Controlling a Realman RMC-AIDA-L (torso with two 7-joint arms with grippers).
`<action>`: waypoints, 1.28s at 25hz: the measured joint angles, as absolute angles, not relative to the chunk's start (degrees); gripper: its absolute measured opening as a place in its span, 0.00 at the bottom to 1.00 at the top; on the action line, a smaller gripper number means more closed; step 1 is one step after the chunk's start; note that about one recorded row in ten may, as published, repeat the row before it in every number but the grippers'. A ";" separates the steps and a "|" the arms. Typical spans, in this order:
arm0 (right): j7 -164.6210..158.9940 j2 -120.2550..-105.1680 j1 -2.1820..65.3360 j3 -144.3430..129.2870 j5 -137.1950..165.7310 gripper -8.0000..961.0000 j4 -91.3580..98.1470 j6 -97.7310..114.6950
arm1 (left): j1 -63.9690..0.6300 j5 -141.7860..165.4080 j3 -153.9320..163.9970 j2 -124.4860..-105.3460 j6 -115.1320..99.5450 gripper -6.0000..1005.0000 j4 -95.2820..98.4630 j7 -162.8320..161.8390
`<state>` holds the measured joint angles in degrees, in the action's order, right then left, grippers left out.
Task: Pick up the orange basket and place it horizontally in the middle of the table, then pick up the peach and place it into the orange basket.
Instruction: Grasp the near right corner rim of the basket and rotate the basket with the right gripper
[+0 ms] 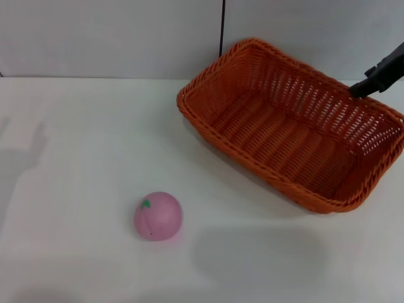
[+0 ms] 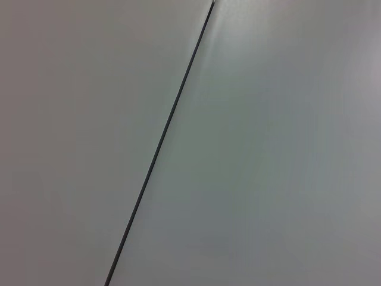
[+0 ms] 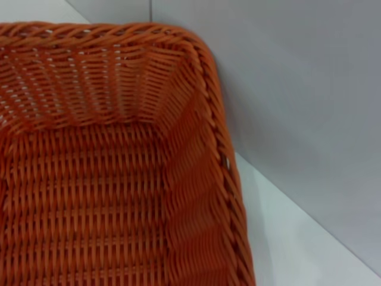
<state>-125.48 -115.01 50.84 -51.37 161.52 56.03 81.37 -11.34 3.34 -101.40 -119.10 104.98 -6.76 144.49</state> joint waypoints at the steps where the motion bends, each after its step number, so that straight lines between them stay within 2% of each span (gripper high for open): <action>1: -125.48 -115.04 50.24 -51.32 161.32 0.53 57.01 81.76 | -11.37 3.34 -101.31 -119.09 104.99 0.76 -6.76 144.49; 7: -125.47 -115.28 49.62 -51.50 160.80 0.53 56.63 81.67 | -11.44 3.34 -101.22 -119.09 104.83 0.76 -6.42 144.49; 11: -125.45 -116.64 48.86 -51.61 160.73 0.53 58.76 82.05 | -11.62 3.34 -101.33 -119.09 104.76 0.76 -6.09 144.49; 13: -125.45 -116.80 48.61 -51.69 160.29 0.53 59.80 82.97 | -11.62 3.34 -101.33 -119.09 104.76 0.76 -6.09 144.49; 32: -124.71 -117.42 48.24 -52.25 159.31 0.45 54.34 80.55 | -11.55 3.34 -101.49 -119.09 104.76 0.76 -5.46 144.49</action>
<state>-124.71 -117.42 48.24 -52.25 159.31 54.34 80.55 -11.55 3.34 -101.49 -119.09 104.76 -5.46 144.49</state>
